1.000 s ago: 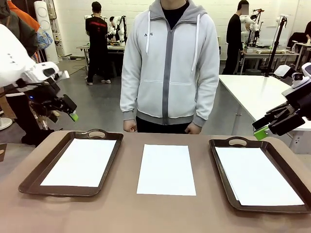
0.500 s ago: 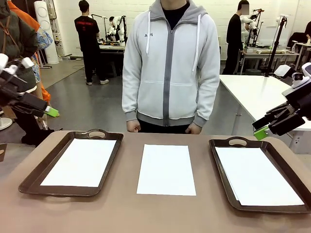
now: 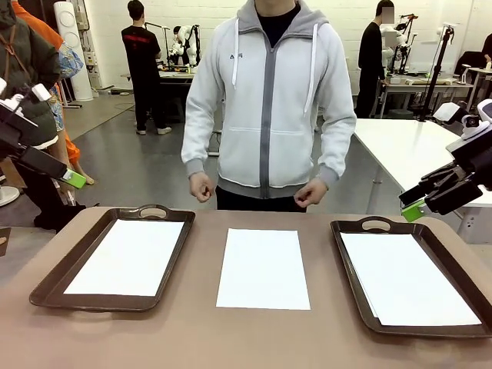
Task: Sort the A4 documents.
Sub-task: Receive the A4 Paper.
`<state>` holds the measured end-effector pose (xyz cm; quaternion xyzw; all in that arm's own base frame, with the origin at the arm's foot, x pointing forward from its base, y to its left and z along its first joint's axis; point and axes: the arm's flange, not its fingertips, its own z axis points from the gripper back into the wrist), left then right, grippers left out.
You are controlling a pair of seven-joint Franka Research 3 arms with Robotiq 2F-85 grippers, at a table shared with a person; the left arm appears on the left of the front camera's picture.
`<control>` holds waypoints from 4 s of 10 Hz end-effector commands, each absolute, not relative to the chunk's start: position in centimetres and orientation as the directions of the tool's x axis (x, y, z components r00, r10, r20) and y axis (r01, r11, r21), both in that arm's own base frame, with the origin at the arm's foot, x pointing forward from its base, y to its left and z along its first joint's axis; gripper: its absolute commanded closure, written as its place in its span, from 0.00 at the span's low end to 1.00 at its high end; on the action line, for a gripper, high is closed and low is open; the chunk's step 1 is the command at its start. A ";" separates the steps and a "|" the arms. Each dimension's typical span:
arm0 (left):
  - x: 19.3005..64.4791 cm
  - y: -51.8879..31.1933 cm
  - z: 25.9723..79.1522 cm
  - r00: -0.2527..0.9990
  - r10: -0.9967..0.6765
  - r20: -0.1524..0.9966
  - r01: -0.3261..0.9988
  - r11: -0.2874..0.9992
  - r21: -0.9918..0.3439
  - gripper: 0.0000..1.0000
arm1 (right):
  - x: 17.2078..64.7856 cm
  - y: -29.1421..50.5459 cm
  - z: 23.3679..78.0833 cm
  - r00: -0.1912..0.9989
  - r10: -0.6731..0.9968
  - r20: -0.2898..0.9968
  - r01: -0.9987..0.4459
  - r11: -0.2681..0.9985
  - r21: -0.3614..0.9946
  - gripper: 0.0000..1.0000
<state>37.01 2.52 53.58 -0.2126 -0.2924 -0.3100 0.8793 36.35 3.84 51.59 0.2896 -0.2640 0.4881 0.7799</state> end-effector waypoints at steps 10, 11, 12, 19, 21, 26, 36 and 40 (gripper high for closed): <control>37.3 2.9 53.2 0.648 -0.422 0.634 0.662 0.724 -0.195 0.00 | 36.3 3.9 51.4 0.385 0.613 0.690 -0.914 0.354 0.196 0.00; 37.3 2.9 53.2 0.648 -0.422 0.634 0.662 0.724 -0.195 0.00 | 36.3 3.9 51.4 0.385 0.613 0.690 -0.914 0.354 0.196 0.00; 37.3 2.9 53.2 0.648 -0.422 0.634 0.662 0.724 -0.195 0.00 | 36.3 3.9 51.4 0.385 0.613 0.690 -0.914 0.354 0.196 0.00; 37.3 2.9 53.2 0.648 -0.422 0.634 0.662 0.724 -0.195 0.00 | 36.3 3.9 51.4 0.385 0.613 0.690 -0.914 0.354 0.196 0.00; 37.3 2.9 53.2 0.648 -0.422 0.634 0.662 0.724 -0.195 0.00 | 36.3 3.9 51.4 0.385 0.613 0.690 -0.914 0.354 0.196 0.00; 37.3 2.9 53.2 0.648 -0.422 0.634 0.662 0.724 -0.195 0.00 | 36.3 3.9 51.4 0.385 0.613 0.690 -0.914 0.354 0.196 0.00; 37.3 2.9 53.2 0.648 -0.422 0.634 0.662 0.724 -0.195 0.00 | 36.3 3.9 51.4 0.385 0.613 0.690 -0.914 0.354 0.196 0.00; 37.3 2.9 53.2 0.648 -0.422 0.634 0.662 0.724 -0.195 0.00 | 36.3 3.9 51.4 0.385 0.613 0.690 -0.914 0.354 0.196 0.00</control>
